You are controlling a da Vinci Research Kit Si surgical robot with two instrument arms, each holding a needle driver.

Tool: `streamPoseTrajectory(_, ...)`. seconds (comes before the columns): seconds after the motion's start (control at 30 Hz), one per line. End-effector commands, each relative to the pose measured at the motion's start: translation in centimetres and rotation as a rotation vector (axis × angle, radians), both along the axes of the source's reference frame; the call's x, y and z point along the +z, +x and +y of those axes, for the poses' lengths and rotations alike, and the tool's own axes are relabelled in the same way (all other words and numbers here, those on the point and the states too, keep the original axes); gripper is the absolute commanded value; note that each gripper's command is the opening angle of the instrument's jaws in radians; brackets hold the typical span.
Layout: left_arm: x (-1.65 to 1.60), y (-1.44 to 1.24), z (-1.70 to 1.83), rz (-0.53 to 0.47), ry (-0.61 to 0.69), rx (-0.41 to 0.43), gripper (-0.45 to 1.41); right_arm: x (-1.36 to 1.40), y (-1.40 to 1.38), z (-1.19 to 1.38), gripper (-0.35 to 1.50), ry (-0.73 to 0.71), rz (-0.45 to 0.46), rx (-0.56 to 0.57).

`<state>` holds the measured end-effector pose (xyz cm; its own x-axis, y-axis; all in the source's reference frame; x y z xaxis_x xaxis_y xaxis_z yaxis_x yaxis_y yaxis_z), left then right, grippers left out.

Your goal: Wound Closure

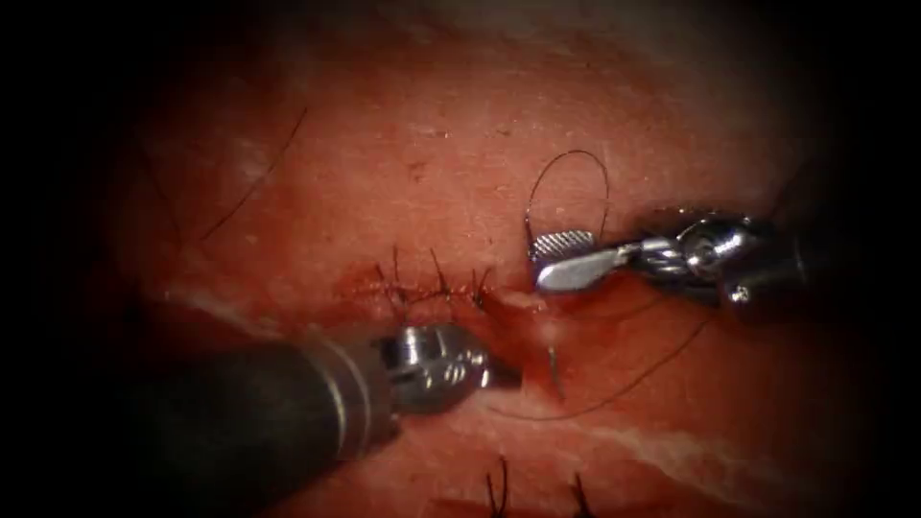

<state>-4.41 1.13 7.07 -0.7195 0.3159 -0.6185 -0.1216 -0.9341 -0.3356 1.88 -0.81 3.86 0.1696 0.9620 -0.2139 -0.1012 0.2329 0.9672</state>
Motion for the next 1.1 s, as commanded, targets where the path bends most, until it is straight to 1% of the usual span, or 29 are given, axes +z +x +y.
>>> streamPoseTrajectory(0.03, 0.06, -0.04, -0.08, -0.026, -0.022, 0.001, -0.25, 0.11, -0.12, -0.03, 1.21, -0.061, 0.012, 0.007)
streamPoseTrajectory(0.07, 0.06, -0.04, -0.08, -0.026, -0.022, 0.001, -0.25, 0.11, -0.12, -0.03, 1.21, -0.061, 0.012, 0.007)
streamPoseTrajectory(0.1, 0.06, -0.02, -0.1, -0.053, -0.055, 0.006, -0.23, 0.1, -0.21, 0.04, 1.19, -0.12, 0.016, 0.018)
streamPoseTrajectory(0.17, 0.05, 0.0, -0.1, -0.079, -0.084, 0.006, -0.21, 0.08, -0.28, 0.1, 1.18, -0.181, 0.006, 0.024)
streamPoseTrajectory(0.23, 0.05, 0.02, -0.1, -0.104, -0.112, 0.005, -0.16, 0.04, -0.36, 0.15, 1.16, -0.211, -0.007, 0.029)
streamPoseTrajectory(0.3, 0.01, 0.01, -0.08, -0.174, -0.169, -0.034, -0.03, 0.02, -0.48, 0.15, 1.11, -0.254, -0.024, 0.032)
streamPoseTrajectory(0.33, 0.01, 0.01, -0.08, -0.174, -0.169, -0.034, -0.03, 0.02, -0.48, 0.15, 1.11, -0.254, -0.024, 0.032)
streamPoseTrajectory(0.37, -0.01, -0.01, -0.07, -0.201, -0.193, -0.051, 0.0, 0.02, -0.5, 0.15, 1.11, -0.255, -0.025, 0.036)
streamPoseTrajectory(0.4, -0.03, -0.04, -0.06, -0.228, -0.219, -0.072, 0.09, 0.03, -0.53, 0.12, 1.11, -0.269, -0.027, 0.038)
streamPoseTrajectory(0.43, -0.05, -0.06, -0.07, -0.239, -0.229, -0.087, 0.1, 0.04, -0.54, 0.1, 1.09, -0.27, -0.027, 0.038)
streamPoseTrajectory(0.57, -0.12, -0.16, -0.11, -0.296, -0.269, -0.109, 0.1, 0.08, -0.55, 0.05, 1.04, -0.278, -0.033, 0.041)
streamPoseTrajectory(0.77, -0.14, -0.26, -0.11, -0.329, -0.303, -0.119, 0.09, 0.16, -0.55, 0.0, 0.98, -0.292, -0.035, 0.041)
streamPoseTrajectory(0.93, -0.09, -0.25, -0.05, -0.331, -0.312, -0.121, 0.07, 0.24, -0.54, -0.07, 0.93, -0.302, -0.035, 0.042)
streamPoseTrajectory(1.1, -0.11, -0.17, -0.07, -0.326, -0.315, -0.123, -0.01, 0.27, -0.55, -0.09, 0.91, -0.305, -0.036, 0.041)
